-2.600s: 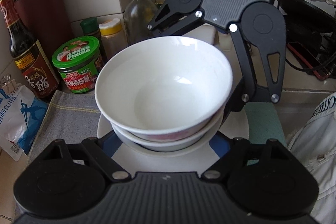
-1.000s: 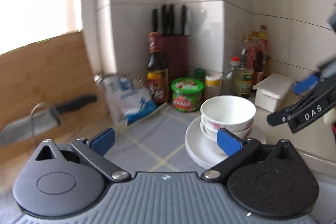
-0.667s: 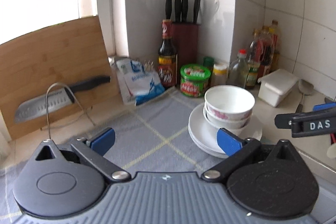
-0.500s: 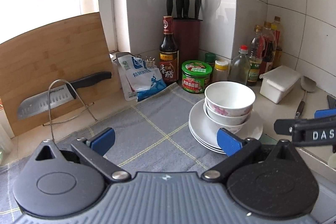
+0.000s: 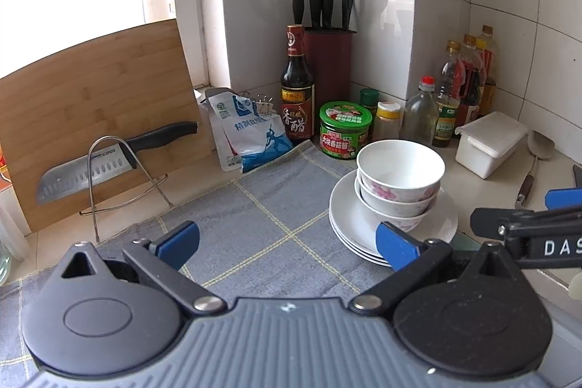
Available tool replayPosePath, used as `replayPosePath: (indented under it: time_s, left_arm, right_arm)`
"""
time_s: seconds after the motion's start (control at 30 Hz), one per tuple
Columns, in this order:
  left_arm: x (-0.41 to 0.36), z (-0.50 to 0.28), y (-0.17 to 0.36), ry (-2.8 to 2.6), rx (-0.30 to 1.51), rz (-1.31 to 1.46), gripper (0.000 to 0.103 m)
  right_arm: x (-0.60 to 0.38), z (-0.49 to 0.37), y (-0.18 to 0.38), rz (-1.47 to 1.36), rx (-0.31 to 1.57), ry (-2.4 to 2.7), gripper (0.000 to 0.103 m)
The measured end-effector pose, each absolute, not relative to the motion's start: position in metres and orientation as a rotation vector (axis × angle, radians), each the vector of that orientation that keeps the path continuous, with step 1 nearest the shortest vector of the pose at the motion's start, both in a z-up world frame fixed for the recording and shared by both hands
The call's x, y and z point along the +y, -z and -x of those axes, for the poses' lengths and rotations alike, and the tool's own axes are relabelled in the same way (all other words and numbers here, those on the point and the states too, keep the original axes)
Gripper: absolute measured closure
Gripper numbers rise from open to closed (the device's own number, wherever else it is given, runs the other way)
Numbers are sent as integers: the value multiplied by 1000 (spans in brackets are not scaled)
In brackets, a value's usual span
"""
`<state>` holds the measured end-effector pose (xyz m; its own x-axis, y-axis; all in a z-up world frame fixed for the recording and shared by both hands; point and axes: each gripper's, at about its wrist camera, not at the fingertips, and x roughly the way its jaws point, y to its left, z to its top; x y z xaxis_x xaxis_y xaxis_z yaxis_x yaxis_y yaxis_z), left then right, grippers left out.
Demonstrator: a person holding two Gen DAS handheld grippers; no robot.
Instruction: Organize plates and bowls
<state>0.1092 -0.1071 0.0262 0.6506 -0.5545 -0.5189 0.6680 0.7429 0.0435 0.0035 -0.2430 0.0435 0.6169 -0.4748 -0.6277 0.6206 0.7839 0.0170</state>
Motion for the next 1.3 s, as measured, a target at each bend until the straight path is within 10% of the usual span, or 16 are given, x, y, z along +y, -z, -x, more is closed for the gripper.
replayPosePath:
  time_s: [1.3]
  left_arm:
    - [-110, -114, -25, 706, 522, -240, 1]
  right_arm:
    - [-243, -5, -43, -229, 668, 644, 0]
